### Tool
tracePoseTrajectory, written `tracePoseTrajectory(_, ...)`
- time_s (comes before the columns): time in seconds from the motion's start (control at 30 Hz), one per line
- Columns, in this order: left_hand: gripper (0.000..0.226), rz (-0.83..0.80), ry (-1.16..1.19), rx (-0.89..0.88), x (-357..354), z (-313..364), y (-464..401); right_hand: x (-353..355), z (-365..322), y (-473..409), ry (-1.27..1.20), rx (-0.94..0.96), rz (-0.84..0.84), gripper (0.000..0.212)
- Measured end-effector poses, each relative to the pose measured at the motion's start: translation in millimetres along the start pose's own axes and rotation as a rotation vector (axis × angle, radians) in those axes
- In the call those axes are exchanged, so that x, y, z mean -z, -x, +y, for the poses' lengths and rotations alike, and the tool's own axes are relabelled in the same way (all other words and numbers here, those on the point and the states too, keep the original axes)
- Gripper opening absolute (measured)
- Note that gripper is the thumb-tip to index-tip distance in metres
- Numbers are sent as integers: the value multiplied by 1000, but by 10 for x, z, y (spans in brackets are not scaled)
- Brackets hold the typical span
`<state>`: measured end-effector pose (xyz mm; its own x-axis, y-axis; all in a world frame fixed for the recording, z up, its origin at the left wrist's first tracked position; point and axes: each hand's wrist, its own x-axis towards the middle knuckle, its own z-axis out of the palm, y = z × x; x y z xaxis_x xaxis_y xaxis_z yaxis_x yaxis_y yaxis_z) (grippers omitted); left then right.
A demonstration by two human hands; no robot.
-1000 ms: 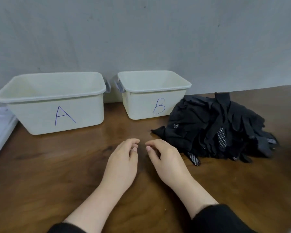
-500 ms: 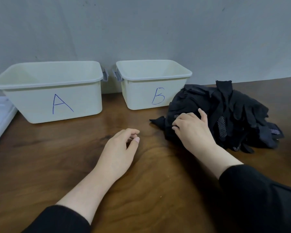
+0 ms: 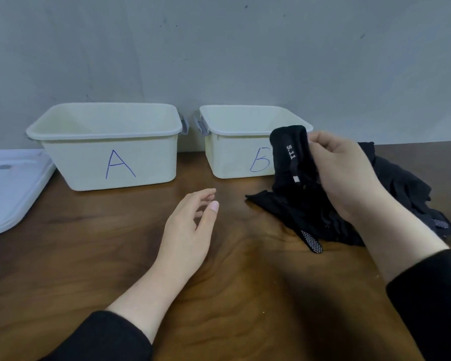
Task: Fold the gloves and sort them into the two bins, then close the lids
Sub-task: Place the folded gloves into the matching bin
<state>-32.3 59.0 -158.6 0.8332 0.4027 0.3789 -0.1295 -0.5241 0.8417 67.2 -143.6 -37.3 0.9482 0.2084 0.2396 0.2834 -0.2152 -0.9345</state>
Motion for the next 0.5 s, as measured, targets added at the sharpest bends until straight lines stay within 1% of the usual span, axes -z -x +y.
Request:
tracePoseTrajectory(0.07, 38, 2, 35, 14, 35, 21, 2, -38, -104, 27, -123, -26, -38, 22)
tracePoseTrajectory(0.13, 41, -14, 124, 42, 60, 51, 8, -92, -157, 55, -322, -84, -117, 28)
tracePoseTrajectory(0.2, 51, -57, 307, 77, 74, 48, 9, -154, -159, 87, -515, -183, -232, 37)
tracePoseTrajectory(0.27, 61, -116, 479, 149, 82, 14, 6, -236, -71, 110, -598, -252, -334, 29)
tracePoseTrajectory(0.3, 59, -153, 582, 213, 94, 5, -5, -279, -21, 119, -628, -283, -368, 25)
tracePoseTrajectory(0.37, 47, -274, 812, 335, 139, 6, -25, -361, 75, 137, -690, -346, -409, 26)
tracePoseTrajectory(0.4, 42, -343, 891, 363, 166, 15, -29, -400, 110, 143, -712, -381, -416, 25)
tracePoseTrajectory(0.47, 39, -427, 971, 390, 191, 29, -20, -478, 161, 168, -691, -426, -414, 24)
tracePoseTrajectory(0.5, 37, -426, 999, 411, 190, 24, -17, -509, 189, 179, -662, -441, -402, 29)
